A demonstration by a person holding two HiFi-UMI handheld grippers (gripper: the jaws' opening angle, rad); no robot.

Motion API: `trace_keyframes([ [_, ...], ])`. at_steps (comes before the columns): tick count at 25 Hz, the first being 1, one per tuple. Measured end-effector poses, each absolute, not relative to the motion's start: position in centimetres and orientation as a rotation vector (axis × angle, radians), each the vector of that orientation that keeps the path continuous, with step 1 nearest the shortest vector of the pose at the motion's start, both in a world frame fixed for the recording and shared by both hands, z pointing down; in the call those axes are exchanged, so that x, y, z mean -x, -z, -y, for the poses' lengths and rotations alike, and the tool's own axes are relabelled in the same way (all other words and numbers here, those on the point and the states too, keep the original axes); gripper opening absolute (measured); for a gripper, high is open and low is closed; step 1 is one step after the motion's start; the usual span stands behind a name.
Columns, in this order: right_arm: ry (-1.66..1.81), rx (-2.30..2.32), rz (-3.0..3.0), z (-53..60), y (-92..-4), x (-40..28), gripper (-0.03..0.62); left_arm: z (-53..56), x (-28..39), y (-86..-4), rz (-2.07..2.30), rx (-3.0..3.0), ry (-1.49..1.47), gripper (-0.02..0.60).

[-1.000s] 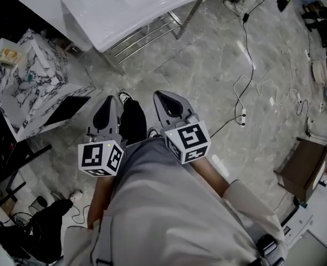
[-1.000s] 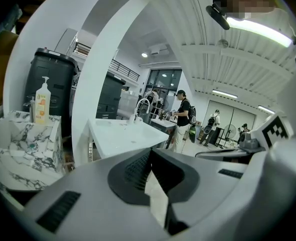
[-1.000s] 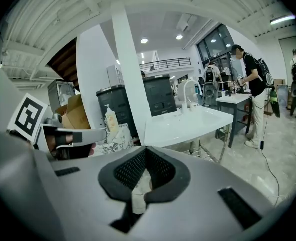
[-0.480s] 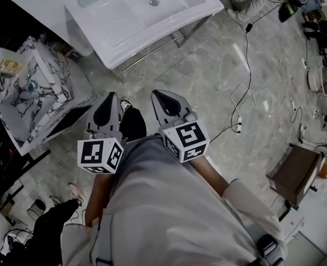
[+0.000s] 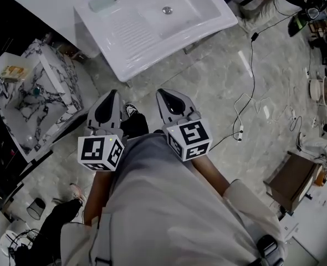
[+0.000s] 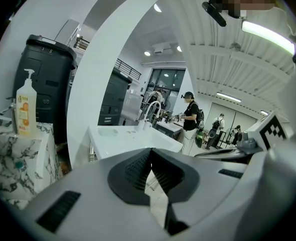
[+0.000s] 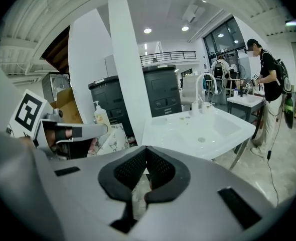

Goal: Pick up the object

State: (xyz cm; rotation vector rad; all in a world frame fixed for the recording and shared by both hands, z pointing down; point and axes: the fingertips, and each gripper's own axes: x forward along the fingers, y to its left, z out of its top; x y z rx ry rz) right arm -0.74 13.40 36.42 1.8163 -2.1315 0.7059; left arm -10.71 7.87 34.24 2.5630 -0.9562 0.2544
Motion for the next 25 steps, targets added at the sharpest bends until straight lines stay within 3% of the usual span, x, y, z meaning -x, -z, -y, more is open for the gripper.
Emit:
trace_keyframes([
  [13, -0.674, -1.799, 2.091, -8.8, -37.2, 0.7, 0.01, -3.6, 12.2, -35.4, 1.008, -2.513, -0.268, 0.006],
  [25, -0.645, -1.797, 2.149, -5.3, -36.6, -4.0, 0.011, -2.2, 11.4, -35.1, 1.1, -2.471, -0.25, 0.006],
])
